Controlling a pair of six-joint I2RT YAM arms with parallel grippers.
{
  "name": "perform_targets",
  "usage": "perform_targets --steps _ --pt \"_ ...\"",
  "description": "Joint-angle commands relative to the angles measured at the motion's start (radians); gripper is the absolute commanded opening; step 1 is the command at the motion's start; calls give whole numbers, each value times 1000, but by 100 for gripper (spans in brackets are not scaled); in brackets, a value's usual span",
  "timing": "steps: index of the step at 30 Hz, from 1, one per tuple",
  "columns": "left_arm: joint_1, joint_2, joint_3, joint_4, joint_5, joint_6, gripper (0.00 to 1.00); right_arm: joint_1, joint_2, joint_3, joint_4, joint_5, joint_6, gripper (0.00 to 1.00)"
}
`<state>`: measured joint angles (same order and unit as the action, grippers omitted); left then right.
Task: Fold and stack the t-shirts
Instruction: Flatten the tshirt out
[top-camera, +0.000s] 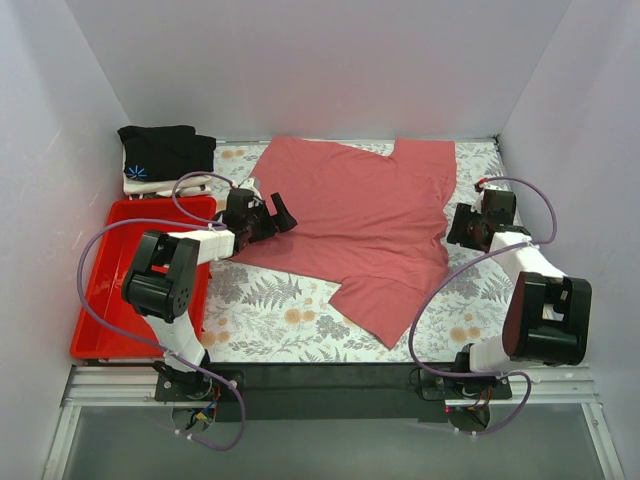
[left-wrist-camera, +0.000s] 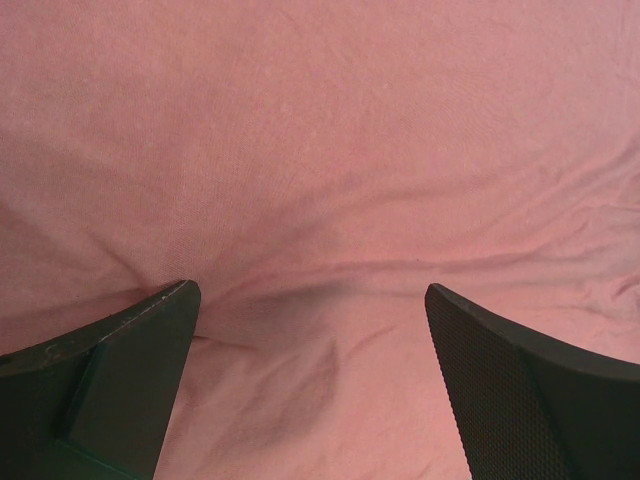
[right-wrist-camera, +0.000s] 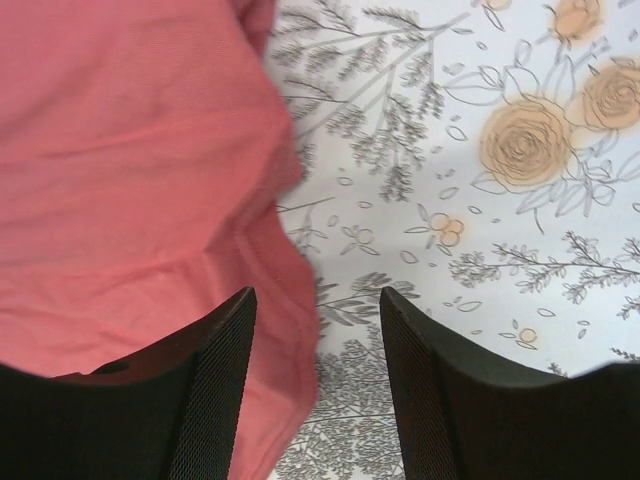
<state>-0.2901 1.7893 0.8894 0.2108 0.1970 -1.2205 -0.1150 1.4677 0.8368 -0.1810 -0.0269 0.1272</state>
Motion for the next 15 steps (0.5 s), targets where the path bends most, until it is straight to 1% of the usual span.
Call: perform_targets --steps 1,5,15 --pt "-6 22 -3 -96 -11 6 89 12 -50 -34 21 -70 -6 48" --pt "-6 25 -6 -88 -7 4 89 26 -37 -47 21 -73 -5 48" --pt "-6 7 -21 -82 -5 6 89 112 39 -28 21 14 -11 48"
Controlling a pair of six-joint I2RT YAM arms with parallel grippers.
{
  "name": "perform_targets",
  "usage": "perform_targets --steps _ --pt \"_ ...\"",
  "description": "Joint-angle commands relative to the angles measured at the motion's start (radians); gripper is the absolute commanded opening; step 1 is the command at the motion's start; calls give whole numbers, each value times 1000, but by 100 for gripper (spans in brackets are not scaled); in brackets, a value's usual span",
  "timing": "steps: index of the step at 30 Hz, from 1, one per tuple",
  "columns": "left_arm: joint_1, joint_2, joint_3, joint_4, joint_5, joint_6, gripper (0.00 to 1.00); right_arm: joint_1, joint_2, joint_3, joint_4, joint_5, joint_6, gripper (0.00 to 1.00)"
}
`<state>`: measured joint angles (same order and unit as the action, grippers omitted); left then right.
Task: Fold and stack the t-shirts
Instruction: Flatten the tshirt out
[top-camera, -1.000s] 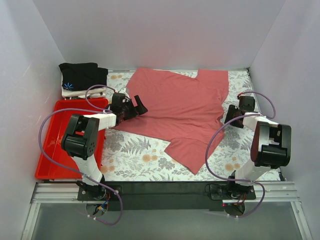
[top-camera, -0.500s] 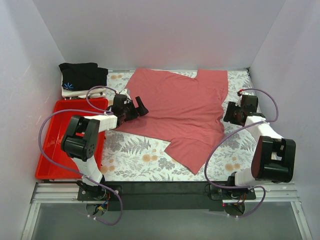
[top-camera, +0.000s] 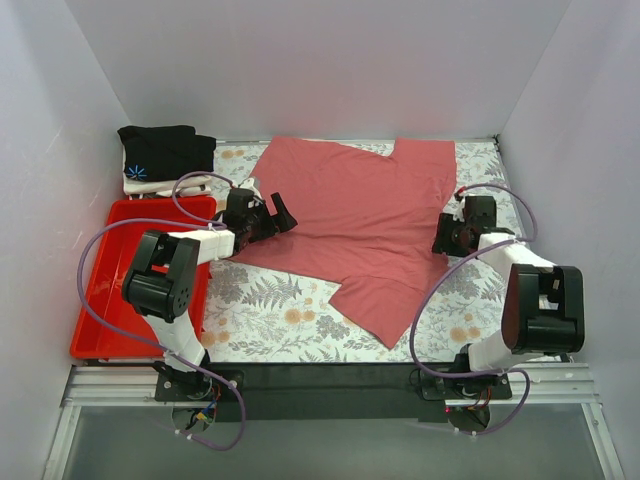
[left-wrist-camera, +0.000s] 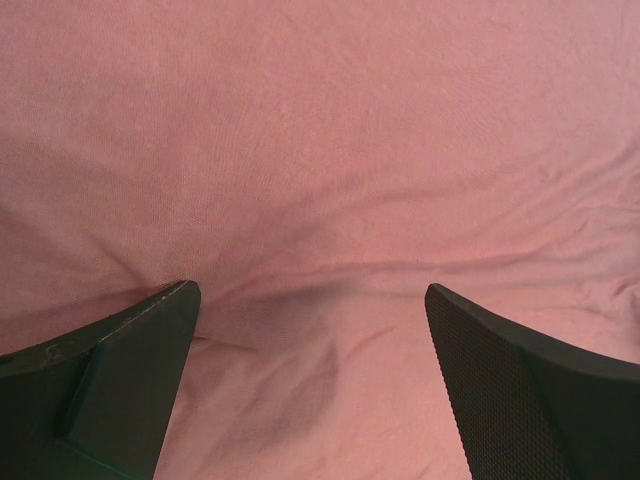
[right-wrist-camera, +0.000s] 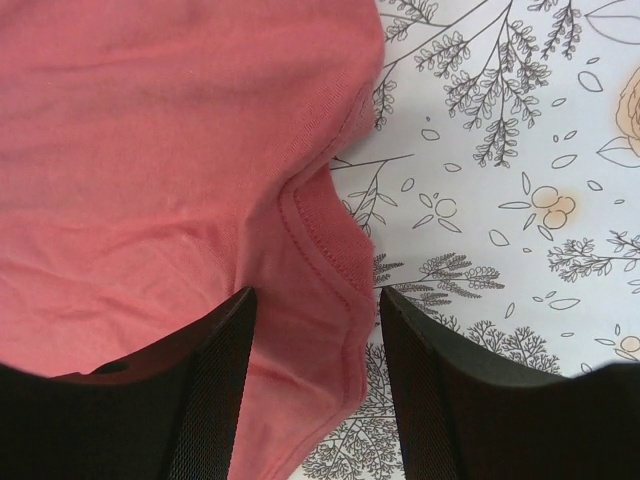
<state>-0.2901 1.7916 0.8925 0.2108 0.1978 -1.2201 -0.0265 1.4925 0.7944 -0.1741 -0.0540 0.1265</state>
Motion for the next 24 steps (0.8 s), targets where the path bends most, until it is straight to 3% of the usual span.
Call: perform_targets --steps 1,12,24 --pt "-6 6 -26 -82 -6 7 89 54 29 17 12 95 -11 48" --pt "-6 -26 -43 -80 -5 -1 89 82 155 84 -74 364 -2 50" --pt "-112 -18 -46 -53 -29 -45 89 -13 216 190 -91 364 -33 52"
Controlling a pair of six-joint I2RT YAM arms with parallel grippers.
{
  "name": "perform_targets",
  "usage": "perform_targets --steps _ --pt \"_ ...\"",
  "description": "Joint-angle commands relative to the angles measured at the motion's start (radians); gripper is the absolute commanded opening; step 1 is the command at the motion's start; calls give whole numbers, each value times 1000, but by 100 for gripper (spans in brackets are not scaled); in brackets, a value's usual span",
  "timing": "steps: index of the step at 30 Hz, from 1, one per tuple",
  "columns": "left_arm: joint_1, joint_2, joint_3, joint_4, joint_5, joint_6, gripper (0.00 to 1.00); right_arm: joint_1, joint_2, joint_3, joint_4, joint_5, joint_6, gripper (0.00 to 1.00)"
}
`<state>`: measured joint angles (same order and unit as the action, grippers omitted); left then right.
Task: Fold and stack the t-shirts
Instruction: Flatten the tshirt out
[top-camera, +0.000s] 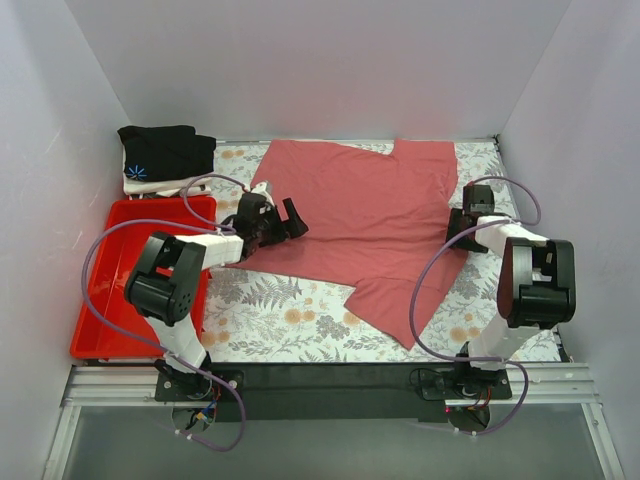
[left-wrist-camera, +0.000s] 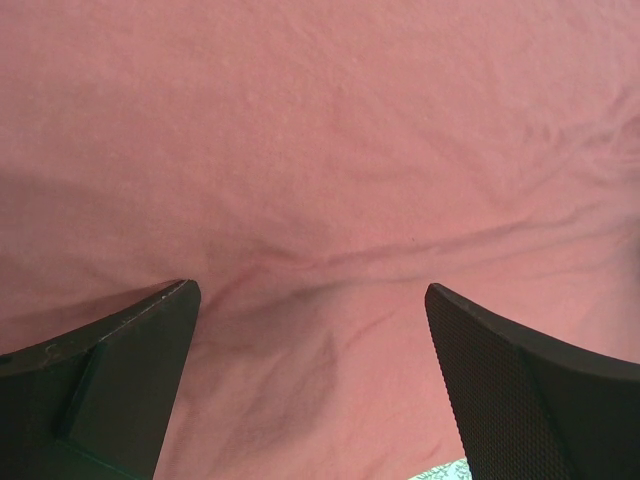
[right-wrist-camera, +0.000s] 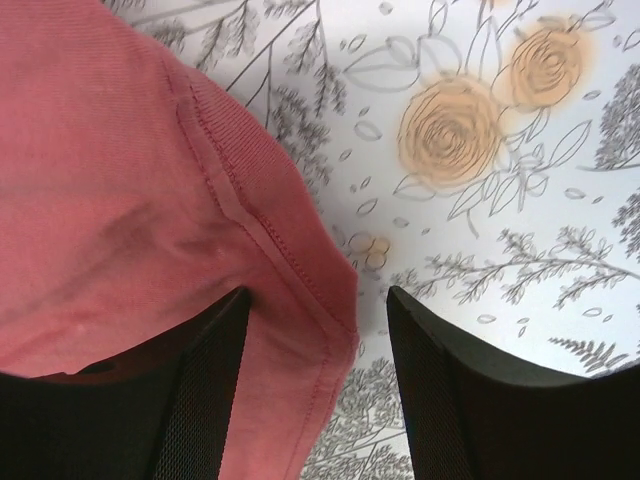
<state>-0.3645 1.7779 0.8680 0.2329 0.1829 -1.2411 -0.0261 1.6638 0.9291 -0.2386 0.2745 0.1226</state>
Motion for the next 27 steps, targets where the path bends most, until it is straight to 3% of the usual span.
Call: perform_targets --steps 1,13,18,22,27 --pt "-45 -3 -24 -72 -23 -41 89 -14 74 66 -27 35 -31 52" --pt "-212 -51 -70 13 -141 -159 89 -57 251 241 -30 52 -38 52" --pt "-231 -110 -61 -3 -219 -138 89 -58 200 214 -21 16 -26 52" --pt "-244 -289 -113 -23 -367 -113 89 -57 24 116 24 -70 -29 54" --pt "-260 -626 -247 -107 -591 -176 89 -54 -153 2 56 -168 -24 57"
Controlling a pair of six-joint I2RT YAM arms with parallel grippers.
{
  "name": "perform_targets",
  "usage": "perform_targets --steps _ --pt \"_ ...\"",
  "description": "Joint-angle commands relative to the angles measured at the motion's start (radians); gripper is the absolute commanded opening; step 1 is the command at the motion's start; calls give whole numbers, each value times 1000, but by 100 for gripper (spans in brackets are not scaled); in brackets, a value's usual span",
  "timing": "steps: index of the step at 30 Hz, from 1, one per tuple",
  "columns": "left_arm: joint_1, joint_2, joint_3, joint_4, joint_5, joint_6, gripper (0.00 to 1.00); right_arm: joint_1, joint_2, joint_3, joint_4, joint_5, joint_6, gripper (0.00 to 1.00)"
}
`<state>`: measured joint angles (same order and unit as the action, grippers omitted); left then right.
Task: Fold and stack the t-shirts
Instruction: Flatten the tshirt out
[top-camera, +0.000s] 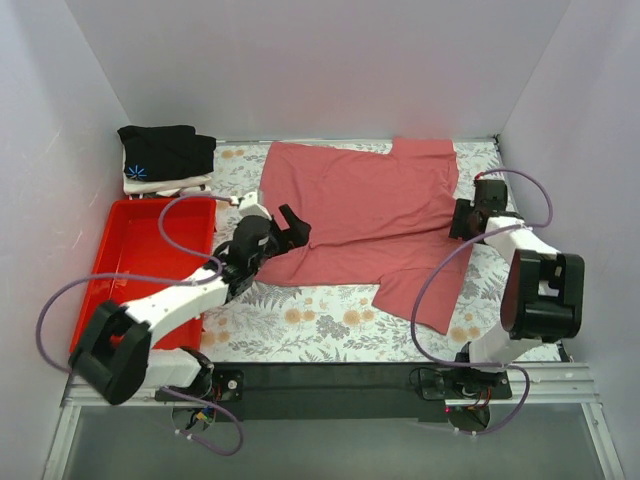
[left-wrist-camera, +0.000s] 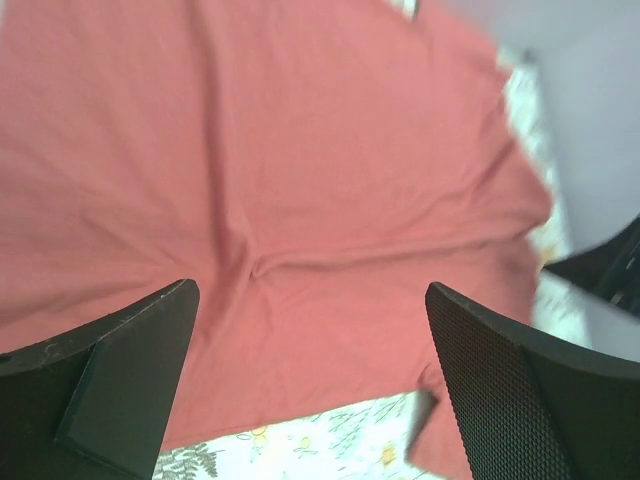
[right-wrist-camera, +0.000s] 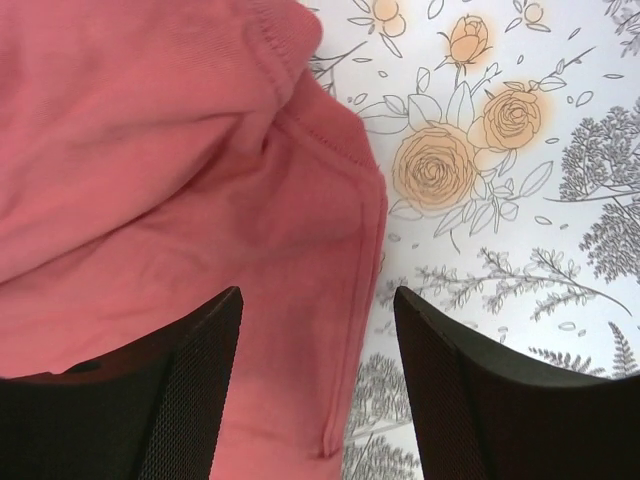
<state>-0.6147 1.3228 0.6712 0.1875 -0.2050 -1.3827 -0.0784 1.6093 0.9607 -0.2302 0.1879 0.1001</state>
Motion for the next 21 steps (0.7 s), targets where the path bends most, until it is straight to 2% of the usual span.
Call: perform_targets --steps 1,3,5,11,16,21 --pt "-10 -216 -96 -88 -274 -74 89 -1 -139 -40 51 -90 -2 57" --pt "-11 -296 -126 -183 -348 -102 90 0 -184 -66 58 -116 1 57" --pt "-8 -304 -130 -331 -411 -153 91 0 -209 -85 66 -136 6 57" --pt "-8 -198 -44 -592 -477 -276 91 0 -279 -131 98 -180 9 57" --pt "-8 -129 4 -730 -524 -360 91 2 -307 -145 114 -240 9 57" --pt "-7 -73 -7 -695 -475 -348 89 0 -330 -155 129 -271 13 57"
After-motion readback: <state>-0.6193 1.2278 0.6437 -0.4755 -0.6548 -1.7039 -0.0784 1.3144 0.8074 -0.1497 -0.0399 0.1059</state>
